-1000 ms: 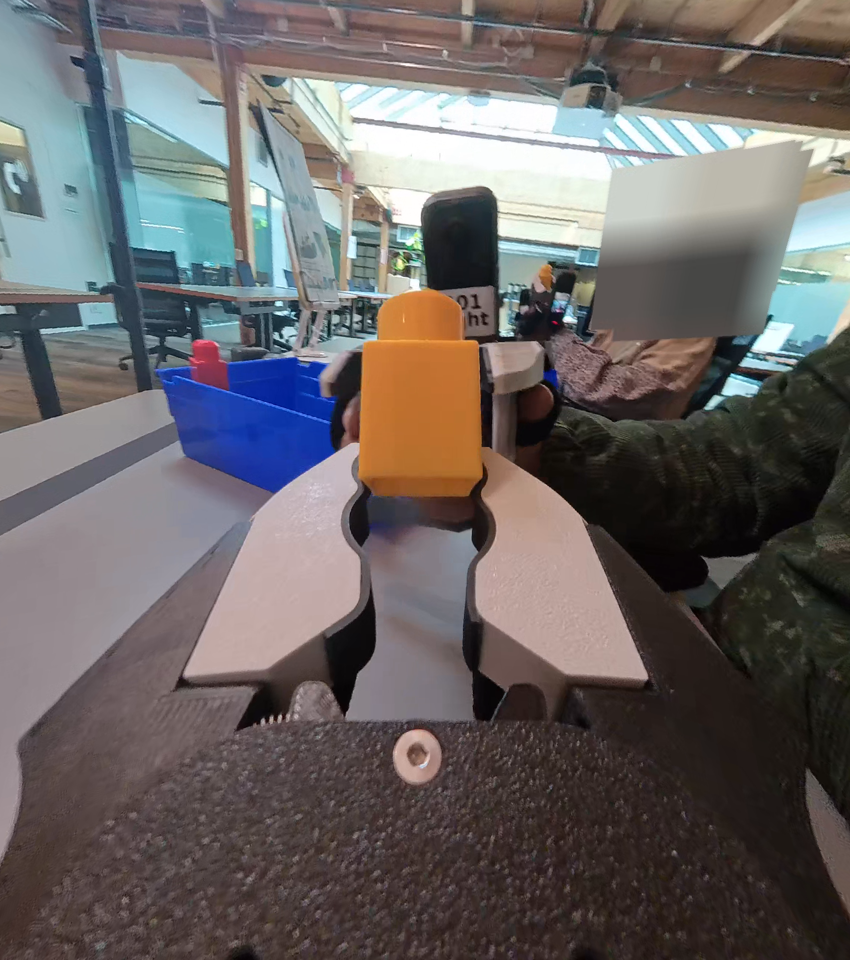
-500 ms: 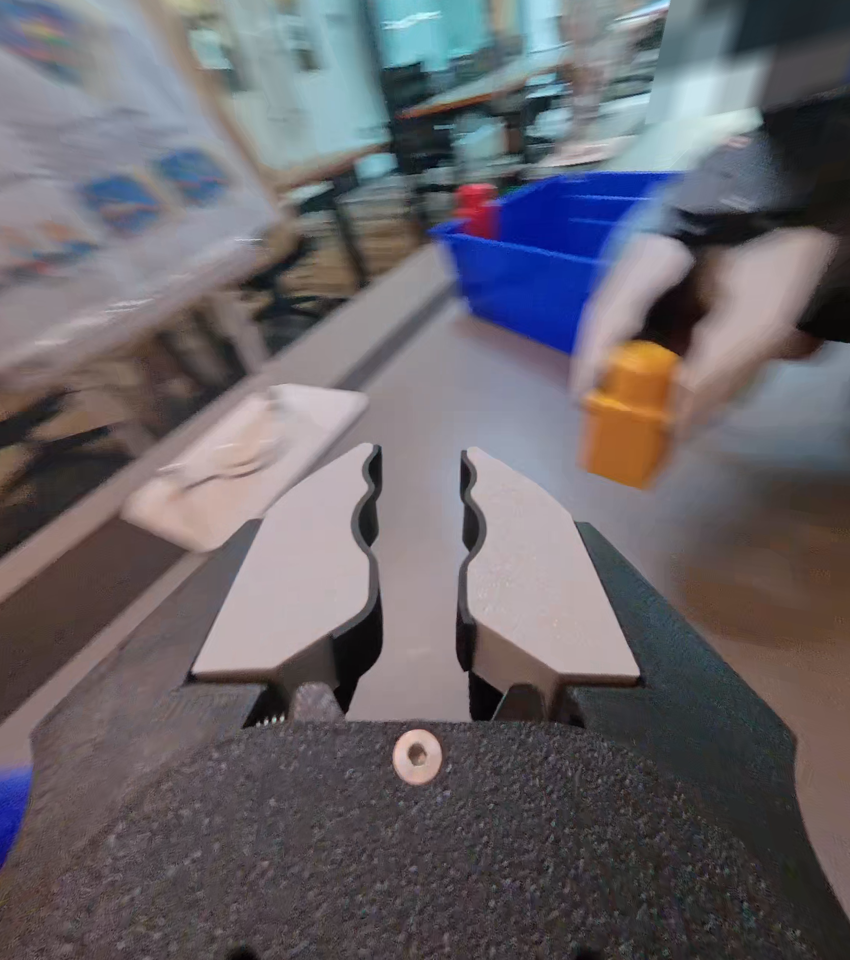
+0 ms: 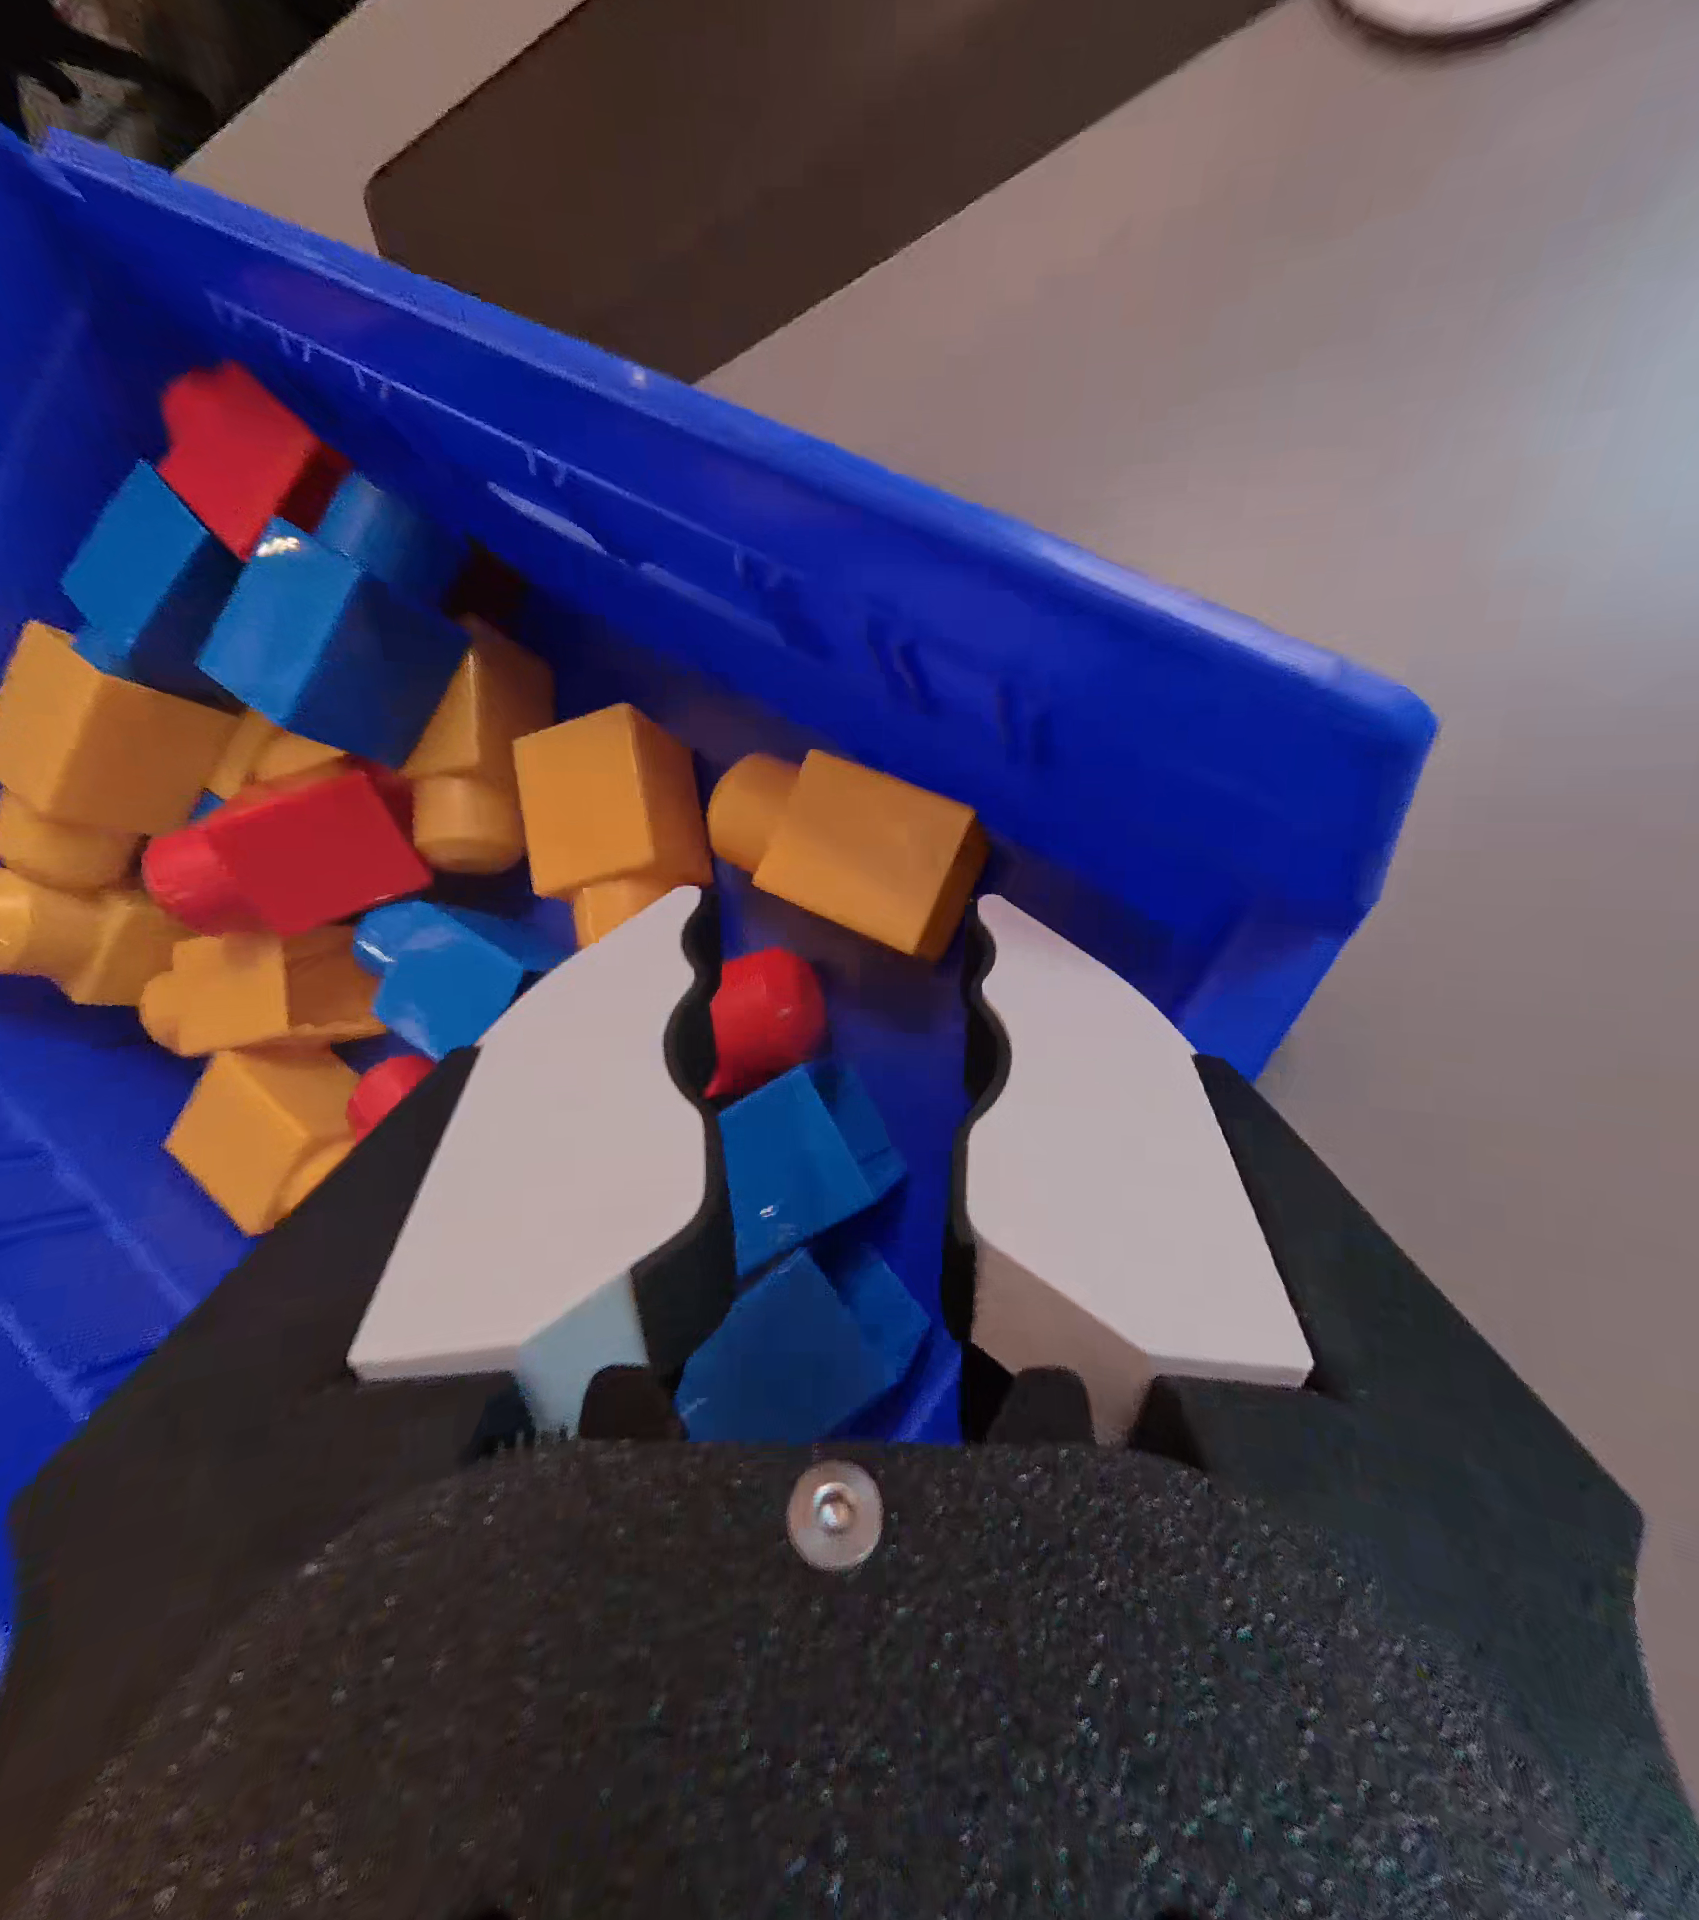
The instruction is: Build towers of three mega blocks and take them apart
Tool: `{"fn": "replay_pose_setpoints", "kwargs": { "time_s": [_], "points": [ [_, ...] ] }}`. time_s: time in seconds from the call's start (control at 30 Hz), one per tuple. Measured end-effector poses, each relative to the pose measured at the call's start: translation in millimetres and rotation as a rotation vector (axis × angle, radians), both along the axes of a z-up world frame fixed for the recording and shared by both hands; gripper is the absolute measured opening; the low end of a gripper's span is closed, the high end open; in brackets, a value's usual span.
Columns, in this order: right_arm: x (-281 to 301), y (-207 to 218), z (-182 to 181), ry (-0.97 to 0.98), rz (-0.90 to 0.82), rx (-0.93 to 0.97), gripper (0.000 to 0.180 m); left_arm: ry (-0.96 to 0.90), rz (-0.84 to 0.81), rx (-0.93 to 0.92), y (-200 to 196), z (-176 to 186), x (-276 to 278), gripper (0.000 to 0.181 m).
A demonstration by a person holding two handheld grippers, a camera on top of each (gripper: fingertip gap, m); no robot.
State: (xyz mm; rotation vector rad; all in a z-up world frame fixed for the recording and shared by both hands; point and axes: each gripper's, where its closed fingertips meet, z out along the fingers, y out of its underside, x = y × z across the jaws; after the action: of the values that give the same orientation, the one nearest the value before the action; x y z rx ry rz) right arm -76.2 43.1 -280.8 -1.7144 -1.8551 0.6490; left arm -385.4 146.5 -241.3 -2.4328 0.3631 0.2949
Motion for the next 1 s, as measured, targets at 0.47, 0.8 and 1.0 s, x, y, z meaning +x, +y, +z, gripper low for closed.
{"fn": "replay_pose_setpoints", "kwargs": {
  "time_s": [0.47,0.8,1.0],
  "points": [
    [0,-1,14,0.054,-0.003,-0.011,0.046,0.299,-0.086,-0.244,12,-26,-19,0.035],
    [-8,13,93,0.459,-0.119,-0.122,0.045,-0.157,-0.281,0.613,-12,135,70,0.005],
    [-2,-1,174,0.918,-0.072,-0.343,0.048,-1.254,-0.818,0.688,-99,209,226,0.004]
  ]
}}
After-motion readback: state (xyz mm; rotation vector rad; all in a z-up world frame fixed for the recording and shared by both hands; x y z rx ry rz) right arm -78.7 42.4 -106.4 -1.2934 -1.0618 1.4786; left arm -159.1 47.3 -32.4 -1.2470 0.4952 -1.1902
